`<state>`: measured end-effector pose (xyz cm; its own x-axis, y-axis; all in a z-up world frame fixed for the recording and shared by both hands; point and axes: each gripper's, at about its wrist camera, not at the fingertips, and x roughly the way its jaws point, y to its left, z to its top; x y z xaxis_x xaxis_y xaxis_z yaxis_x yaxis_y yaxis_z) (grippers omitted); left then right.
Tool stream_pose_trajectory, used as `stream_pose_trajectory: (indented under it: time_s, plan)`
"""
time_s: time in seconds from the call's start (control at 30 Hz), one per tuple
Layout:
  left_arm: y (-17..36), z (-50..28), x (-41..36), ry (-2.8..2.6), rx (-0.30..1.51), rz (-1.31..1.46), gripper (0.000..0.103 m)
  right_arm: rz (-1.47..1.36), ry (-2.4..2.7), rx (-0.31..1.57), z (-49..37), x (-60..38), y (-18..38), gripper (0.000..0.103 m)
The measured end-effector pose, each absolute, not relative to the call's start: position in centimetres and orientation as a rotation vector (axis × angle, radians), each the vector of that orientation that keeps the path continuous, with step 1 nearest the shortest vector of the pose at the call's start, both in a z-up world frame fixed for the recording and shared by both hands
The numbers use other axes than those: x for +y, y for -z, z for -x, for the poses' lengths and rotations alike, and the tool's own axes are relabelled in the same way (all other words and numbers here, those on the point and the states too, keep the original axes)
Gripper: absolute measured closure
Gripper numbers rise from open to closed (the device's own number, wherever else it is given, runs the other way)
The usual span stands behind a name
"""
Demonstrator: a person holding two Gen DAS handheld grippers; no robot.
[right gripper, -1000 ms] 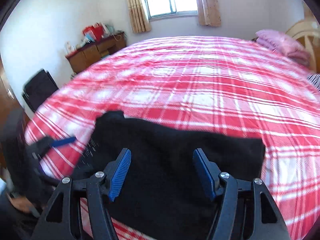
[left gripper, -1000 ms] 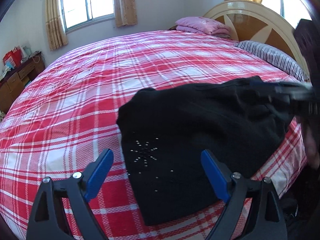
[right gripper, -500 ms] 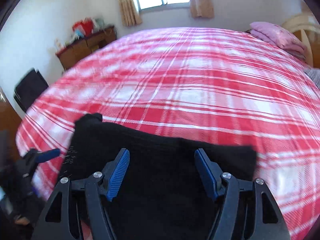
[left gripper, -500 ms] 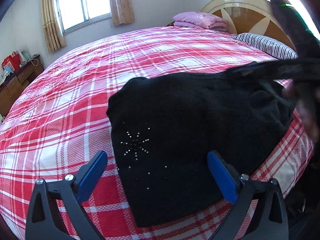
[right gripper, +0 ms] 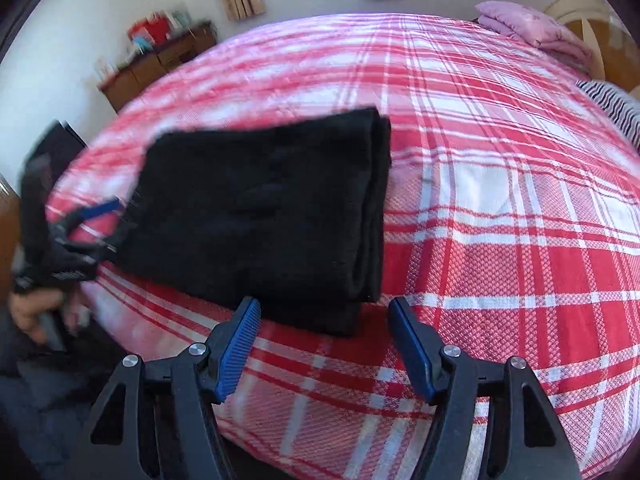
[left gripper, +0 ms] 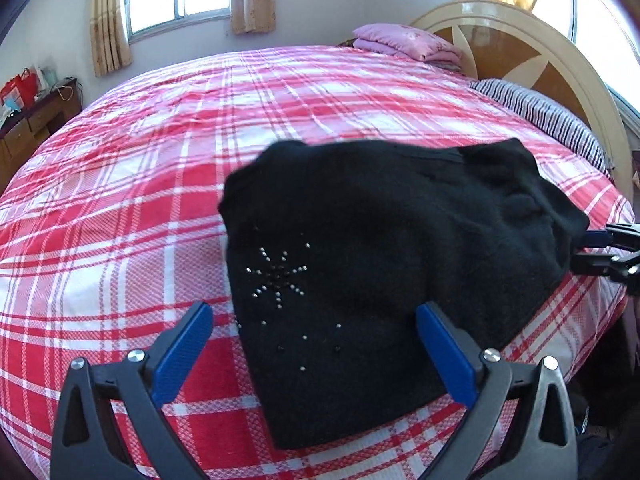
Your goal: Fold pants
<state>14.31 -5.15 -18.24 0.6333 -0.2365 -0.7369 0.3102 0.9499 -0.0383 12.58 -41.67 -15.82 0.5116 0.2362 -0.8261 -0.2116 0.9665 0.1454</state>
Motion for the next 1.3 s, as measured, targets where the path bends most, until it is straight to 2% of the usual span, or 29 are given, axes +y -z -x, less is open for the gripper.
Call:
stream_pose_trajectory:
  time_s: [0.17, 0.33, 0.5, 1.03, 1.1, 1.13, 1.2, 1.3]
  plan:
    - [17.6, -14.5, -4.0, 0.253, 0.779, -0.069, 0.000, -0.256, -0.278, 0.916, -13.8, -44.8, 14.1, 0.035]
    - [18.1, -15.1, -3.2, 0.229, 0.782, -0.029, 0.000, -0.346, -0.283, 0.944, -17.1, -44.7, 15.3, 0.035]
    - [18.7, -15.4, -3.5, 0.245, 0.790, -0.020, 0.000, -0.325, -0.264, 0.995, -18.4, -43.5, 17.5, 0.035]
    - [19.8, -16.4, -3.6, 0.302, 0.808, 0.060, 0.000, -0.237, -0.240, 0.929, -18.0, -42.4, 18.5, 0.035]
    - [19.8, -16.5, -3.5, 0.310, 0.804, 0.059, 0.000, -0.245, -0.236, 0.924, -18.0, -42.4, 18.5, 0.037]
    - [19.8, -16.5, -3.5, 0.313, 0.803, 0.060, 0.000, -0.253, -0.234, 0.921, -18.0, -42.5, 18.5, 0.042]
    - [19.9, -16.4, -3.5, 0.322, 0.800, 0.061, 0.000, -0.280, -0.240, 0.913, -17.8, -42.9, 18.5, 0.046]
    - [19.8, -16.3, -3.5, 0.345, 0.796, 0.066, 0.008, -0.297, -0.249, 0.904, -17.7, -43.1, 18.5, 0.050]
